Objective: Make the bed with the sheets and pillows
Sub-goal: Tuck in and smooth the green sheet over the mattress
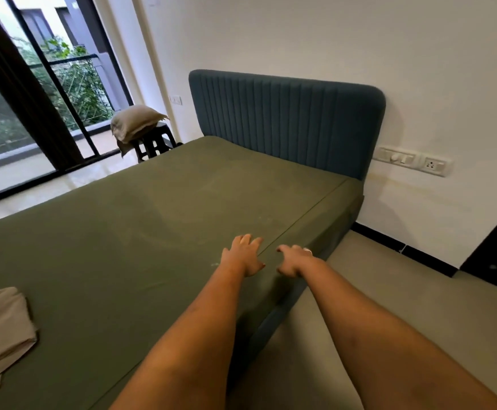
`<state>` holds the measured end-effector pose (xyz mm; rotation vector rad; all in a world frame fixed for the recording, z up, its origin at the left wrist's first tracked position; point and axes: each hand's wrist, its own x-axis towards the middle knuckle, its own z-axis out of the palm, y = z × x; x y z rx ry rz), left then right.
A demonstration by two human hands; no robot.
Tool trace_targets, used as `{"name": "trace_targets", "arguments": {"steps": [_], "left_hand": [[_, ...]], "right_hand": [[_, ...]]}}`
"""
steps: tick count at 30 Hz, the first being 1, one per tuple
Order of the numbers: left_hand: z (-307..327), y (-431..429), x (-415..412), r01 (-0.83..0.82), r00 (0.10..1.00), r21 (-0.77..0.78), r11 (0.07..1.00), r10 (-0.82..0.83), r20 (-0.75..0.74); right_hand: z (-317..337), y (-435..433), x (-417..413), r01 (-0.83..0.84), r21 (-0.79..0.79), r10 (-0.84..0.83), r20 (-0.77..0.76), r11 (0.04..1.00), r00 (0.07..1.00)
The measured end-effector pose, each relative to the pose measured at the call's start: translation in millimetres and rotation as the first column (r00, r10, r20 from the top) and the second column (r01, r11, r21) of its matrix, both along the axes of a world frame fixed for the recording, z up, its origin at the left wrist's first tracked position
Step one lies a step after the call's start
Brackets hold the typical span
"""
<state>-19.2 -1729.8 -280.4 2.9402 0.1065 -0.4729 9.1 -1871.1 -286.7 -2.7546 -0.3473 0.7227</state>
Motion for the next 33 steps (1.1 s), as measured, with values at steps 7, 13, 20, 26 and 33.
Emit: {"name": "trace_targets", "arguments": {"steps": [7, 13, 20, 26, 33], "left_hand": [[-79, 22, 100, 0.015, 0.995, -0.042, 0.999, -0.019, -0.095], [-142, 28, 206, 0.043, 0.983, -0.073, 0.996, -0.055, -0.178], [-182, 6, 310, 0.177, 0.953, -0.122, 0.977, -0.201, -0.227], [-205, -15, 375, 0.249, 0.933, -0.112, 0.962, -0.269, -0.240], [-239, -57, 469, 0.314, 0.909, -0.063, 0.947, -0.319, -0.269]], "right_hand": [[-66, 16, 98, 0.072, -0.012, -0.072, -0.062, 0.997, 0.995], [-125, 37, 191, 0.113, -0.074, -0.126, -0.191, 0.991, 0.973], [-170, 36, 273, 0.192, -0.058, -0.201, -0.230, 0.980, 0.952], [-196, 3, 341, 0.309, -0.044, -0.310, -0.249, 0.950, 0.918], [-243, -48, 430, 0.786, 0.111, -0.680, -0.437, 0.608, 0.589]]}}
